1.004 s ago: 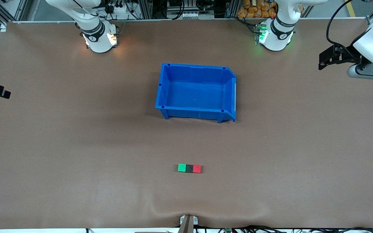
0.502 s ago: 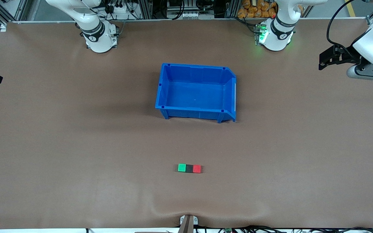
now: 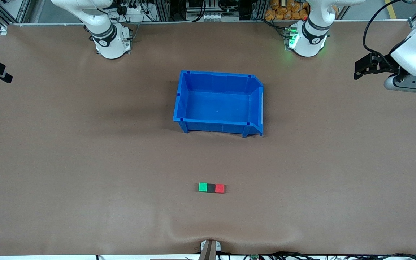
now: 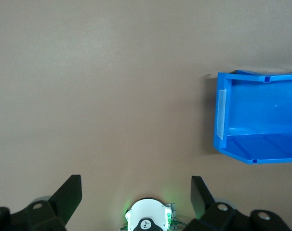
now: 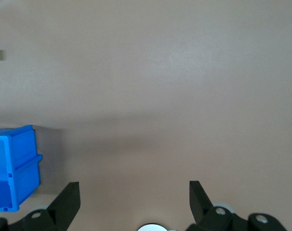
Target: Attach green and red cubes to black cube
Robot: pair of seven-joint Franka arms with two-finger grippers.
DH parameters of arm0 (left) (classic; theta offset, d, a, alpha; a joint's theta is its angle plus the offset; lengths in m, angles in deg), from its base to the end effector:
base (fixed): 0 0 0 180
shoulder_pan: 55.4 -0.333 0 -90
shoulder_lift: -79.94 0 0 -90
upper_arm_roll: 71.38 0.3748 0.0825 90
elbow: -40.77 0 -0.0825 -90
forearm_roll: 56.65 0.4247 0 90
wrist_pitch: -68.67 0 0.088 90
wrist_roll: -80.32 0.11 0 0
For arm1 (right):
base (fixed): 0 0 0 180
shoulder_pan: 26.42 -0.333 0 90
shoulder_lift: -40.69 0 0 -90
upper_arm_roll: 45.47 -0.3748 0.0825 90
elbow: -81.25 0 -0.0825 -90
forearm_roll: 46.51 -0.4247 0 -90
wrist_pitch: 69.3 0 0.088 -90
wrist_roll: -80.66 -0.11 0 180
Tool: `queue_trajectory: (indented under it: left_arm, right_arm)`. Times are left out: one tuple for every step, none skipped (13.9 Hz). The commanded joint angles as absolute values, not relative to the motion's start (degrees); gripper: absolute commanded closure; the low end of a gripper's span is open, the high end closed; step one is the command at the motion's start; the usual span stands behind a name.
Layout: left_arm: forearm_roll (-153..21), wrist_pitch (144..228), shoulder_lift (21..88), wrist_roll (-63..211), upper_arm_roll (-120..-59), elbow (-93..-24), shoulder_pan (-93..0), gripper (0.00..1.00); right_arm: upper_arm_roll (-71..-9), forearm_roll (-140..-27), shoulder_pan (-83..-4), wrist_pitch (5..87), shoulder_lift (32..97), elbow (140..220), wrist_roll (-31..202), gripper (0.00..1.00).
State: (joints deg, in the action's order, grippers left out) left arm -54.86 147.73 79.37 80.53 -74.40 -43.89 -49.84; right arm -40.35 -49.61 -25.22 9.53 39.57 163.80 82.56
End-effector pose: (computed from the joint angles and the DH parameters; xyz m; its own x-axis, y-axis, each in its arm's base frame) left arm 0.5724 -0.0822 0.7057 0.9834 -0.1461 -0.1075 -0.1502 -0.9882 -0.0302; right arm 0.5630 -0.0563 0.7405 0.9968 -0.0665 -0.0433 -0.0689 -0.9960 -0.0567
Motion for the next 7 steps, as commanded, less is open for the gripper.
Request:
queue_trajectory:
  left_arm:
    - [-55.5, 147.3, 79.7, 82.0, -74.1, -43.7, -50.7, 0.0]
    - [-55.9, 147.4, 79.6, 81.9, -74.1, -43.7, -51.3, 0.0]
    - [-55.9, 147.4, 79.2, 81.9, -74.1, -43.8, -51.4, 0.0]
    - [-55.9, 147.6, 78.7, 81.9, -74.2, -43.7, -51.1, 0.0]
    - [-55.9, 147.9, 78.7, 81.8, -74.2, -43.6, -50.9, 0.0]
    - [-55.9, 147.9, 78.7, 81.8, -74.2, -43.6, -51.2, 0.0]
    - [-55.9, 147.9, 78.7, 81.8, -74.2, -43.7, -51.3, 0.0]
  right_arm:
    - [-40.1, -48.4, -25.6, 10.2, 38.1, 165.2, 85.4, 0.0]
    - [-40.1, -48.3, -25.6, 10.2, 38.0, 165.2, 86.9, 0.0]
    - [-40.1, -48.3, -25.6, 9.6, 38.0, 165.3, 87.2, 0.0]
    - [-40.0, -48.3, -25.6, 9.3, 38.0, 165.3, 87.0, 0.0]
    - [-40.0, -48.3, -25.6, 9.3, 38.0, 165.2, 86.9, 0.0]
    - [-39.9, -48.3, -25.5, 9.3, 38.1, 165.2, 86.9, 0.0]
    - [-40.0, -48.2, -25.6, 9.3, 38.1, 165.2, 86.9, 0.0]
